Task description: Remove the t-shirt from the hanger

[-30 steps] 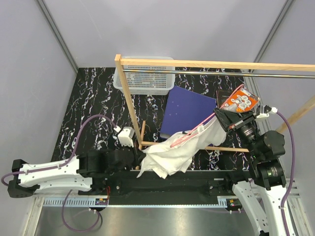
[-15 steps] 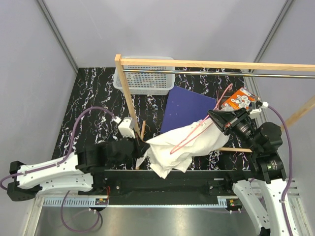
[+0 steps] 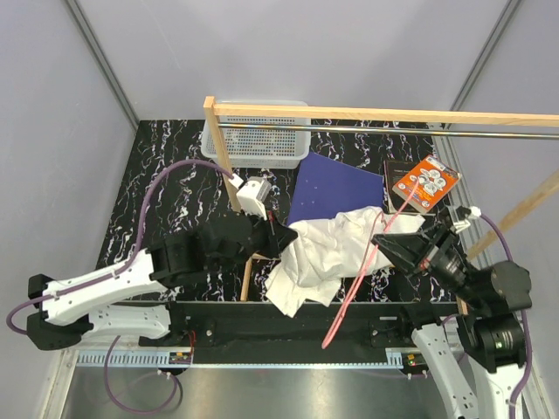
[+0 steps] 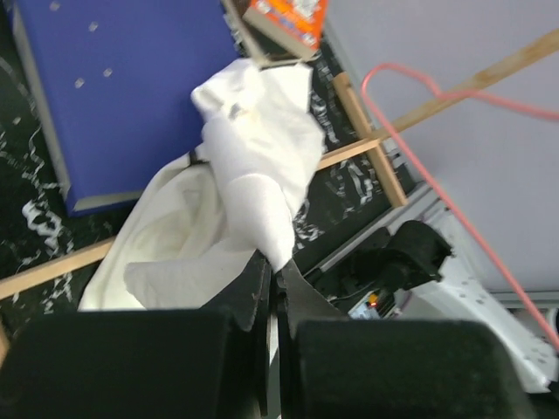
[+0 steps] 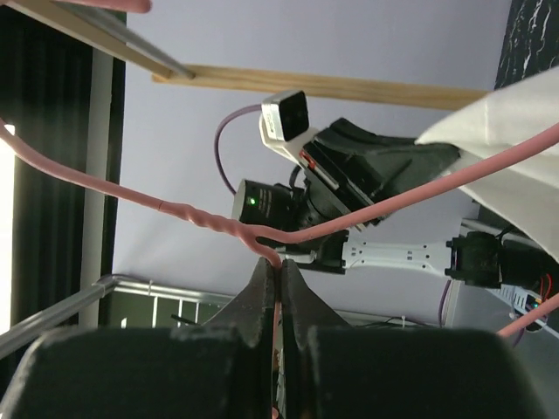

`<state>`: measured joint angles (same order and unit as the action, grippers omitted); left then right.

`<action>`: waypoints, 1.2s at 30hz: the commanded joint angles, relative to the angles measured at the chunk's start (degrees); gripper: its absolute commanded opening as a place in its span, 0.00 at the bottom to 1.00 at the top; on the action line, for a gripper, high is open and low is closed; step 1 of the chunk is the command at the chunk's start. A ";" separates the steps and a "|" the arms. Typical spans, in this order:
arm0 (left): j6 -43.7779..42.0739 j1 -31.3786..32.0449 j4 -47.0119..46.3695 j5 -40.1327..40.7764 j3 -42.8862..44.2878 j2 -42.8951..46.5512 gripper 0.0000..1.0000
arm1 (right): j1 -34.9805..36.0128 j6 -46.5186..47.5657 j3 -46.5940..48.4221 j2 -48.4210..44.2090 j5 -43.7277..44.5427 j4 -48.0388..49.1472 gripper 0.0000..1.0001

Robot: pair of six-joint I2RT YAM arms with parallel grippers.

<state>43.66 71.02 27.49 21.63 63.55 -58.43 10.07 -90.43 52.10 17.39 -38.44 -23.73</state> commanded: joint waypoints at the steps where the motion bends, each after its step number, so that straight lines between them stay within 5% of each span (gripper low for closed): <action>1: -4.46 -0.36 -4.55 -5.88 6.49 3.14 0.00 | -0.05 0.08 3.28 -4.37 -0.94 -8.34 0.00; 14: -14.65 -0.27 6.44 -5.55 23.63 9.92 0.00 | -0.13 7.89 6.16 -3.07 1.87 -13.01 0.00; 24: -11.75 -0.36 3.11 -7.04 17.67 -3.43 0.00 | -0.13 12.03 6.00 -3.94 3.89 -13.36 0.00; 36: -7.10 -0.27 8.81 3.42 8.79 -21.27 0.00 | -0.13 18.53 8.64 -6.84 8.64 -16.70 0.00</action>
<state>34.17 70.85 36.67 20.58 73.80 -78.13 10.07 -76.16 58.33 11.03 -32.25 -39.94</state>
